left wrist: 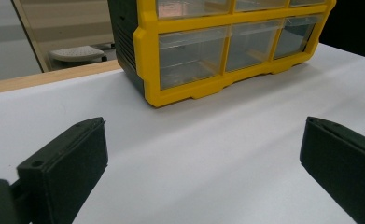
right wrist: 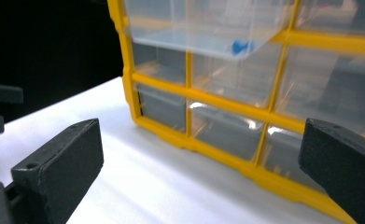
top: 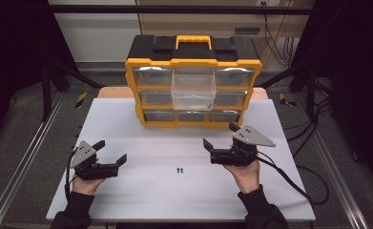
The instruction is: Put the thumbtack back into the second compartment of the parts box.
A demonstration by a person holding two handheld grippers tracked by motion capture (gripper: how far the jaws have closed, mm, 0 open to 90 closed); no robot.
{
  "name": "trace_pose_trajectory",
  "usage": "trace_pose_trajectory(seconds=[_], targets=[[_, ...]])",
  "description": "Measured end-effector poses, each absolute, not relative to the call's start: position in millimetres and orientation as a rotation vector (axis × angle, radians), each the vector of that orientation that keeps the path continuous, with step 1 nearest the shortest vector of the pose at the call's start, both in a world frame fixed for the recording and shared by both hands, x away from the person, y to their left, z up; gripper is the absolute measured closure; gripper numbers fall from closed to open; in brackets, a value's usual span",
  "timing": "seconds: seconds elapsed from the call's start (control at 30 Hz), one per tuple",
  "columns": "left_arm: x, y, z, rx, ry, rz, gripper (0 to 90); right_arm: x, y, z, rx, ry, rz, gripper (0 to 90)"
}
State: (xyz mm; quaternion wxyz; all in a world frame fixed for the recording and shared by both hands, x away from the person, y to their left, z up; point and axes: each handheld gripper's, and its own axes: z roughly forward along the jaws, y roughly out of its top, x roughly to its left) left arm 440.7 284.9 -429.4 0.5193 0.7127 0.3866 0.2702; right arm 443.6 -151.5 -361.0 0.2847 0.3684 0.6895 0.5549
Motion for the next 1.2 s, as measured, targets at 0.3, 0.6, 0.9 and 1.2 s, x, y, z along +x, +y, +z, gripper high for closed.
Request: trace_pose_trajectory(seconds=[0.3,0.6,0.9,1.2], targets=[[441,285,-430,1.709,0.928,0.648,0.5,445,-134,-384,1.007,1.929,1.447,0.8],[441,285,-430,1.708,0.930,0.648,0.5,448,-115,-408,1.014,2.005,1.411,1.3],[441,285,-430,1.709,0.930,0.649,0.5,452,-98,-436,1.022,2.116,1.353,5.5],[441,285,-430,1.711,0.930,0.649,0.5,457,-84,-459,1.034,2.227,1.311,15.5]])
